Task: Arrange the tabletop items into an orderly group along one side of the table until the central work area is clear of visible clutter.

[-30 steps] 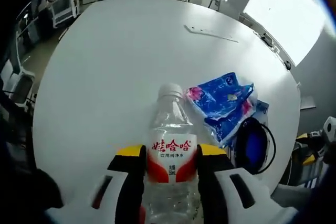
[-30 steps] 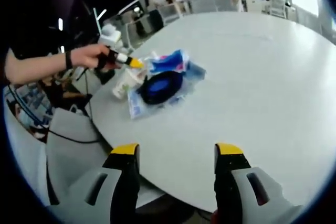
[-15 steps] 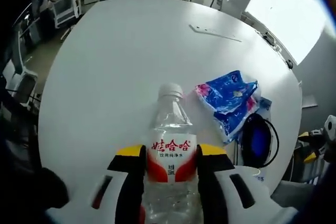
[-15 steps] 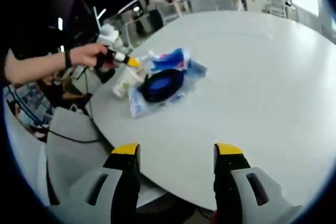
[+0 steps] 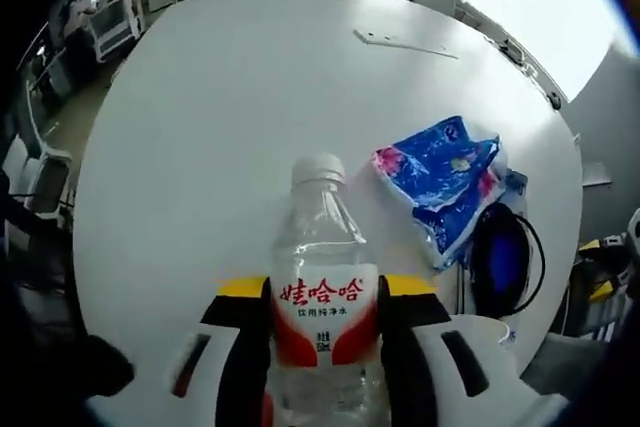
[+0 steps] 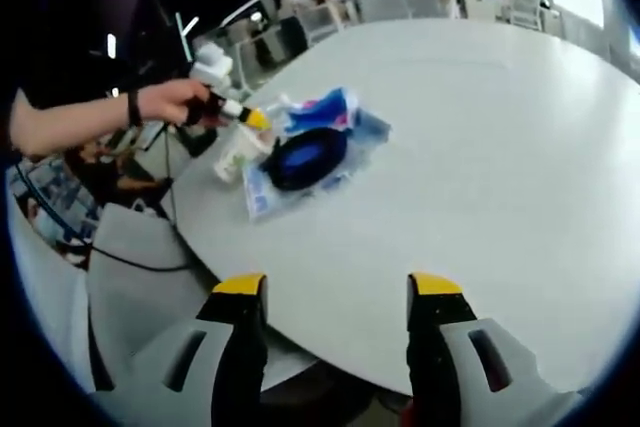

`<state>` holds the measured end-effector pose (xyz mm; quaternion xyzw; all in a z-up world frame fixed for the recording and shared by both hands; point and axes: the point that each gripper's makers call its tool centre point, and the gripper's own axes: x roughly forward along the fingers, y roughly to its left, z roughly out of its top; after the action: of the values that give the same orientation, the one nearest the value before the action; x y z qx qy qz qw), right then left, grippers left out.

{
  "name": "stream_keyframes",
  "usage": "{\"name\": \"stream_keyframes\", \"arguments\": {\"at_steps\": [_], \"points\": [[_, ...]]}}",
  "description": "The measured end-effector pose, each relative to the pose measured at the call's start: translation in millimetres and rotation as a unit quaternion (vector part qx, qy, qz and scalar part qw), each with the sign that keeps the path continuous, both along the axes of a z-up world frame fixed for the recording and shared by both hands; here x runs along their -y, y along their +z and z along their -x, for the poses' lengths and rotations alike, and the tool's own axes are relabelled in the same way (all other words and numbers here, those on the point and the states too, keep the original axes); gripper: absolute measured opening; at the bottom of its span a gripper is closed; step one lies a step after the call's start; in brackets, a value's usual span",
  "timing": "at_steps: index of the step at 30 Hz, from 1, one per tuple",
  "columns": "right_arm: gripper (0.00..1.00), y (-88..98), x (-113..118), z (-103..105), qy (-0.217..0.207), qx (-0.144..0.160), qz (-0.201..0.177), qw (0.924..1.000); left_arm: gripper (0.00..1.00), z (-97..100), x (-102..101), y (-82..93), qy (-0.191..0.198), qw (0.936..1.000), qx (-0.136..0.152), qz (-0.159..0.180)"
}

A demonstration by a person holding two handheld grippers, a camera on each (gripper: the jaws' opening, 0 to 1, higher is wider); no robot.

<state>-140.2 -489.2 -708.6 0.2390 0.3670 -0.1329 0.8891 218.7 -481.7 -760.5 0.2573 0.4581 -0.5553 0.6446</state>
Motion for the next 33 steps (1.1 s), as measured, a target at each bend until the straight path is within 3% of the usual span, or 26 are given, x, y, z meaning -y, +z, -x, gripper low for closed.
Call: {"name": "stream_keyframes", "arguments": {"at_steps": [8, 19, 33], "points": [[0.54, 2.8, 3.9, -4.5, 0.001, 0.004, 0.005, 1.0000, 0.40, 0.8, 0.3, 4.8, 0.022, 0.9993, -0.020, 0.024], [0.54, 3.9, 0.0, -9.5, 0.005, 0.008, 0.003, 1.0000, 0.39, -0.2, 1.0, 27.2, 0.044, 0.9960, -0.014, 0.077], [0.54, 6.4, -2.9, -13.7, 0.007, 0.020, 0.005, 0.9998, 0.39, -5.1, -16.7, 56.8, 0.059, 0.9905, 0.027, 0.121]]}}
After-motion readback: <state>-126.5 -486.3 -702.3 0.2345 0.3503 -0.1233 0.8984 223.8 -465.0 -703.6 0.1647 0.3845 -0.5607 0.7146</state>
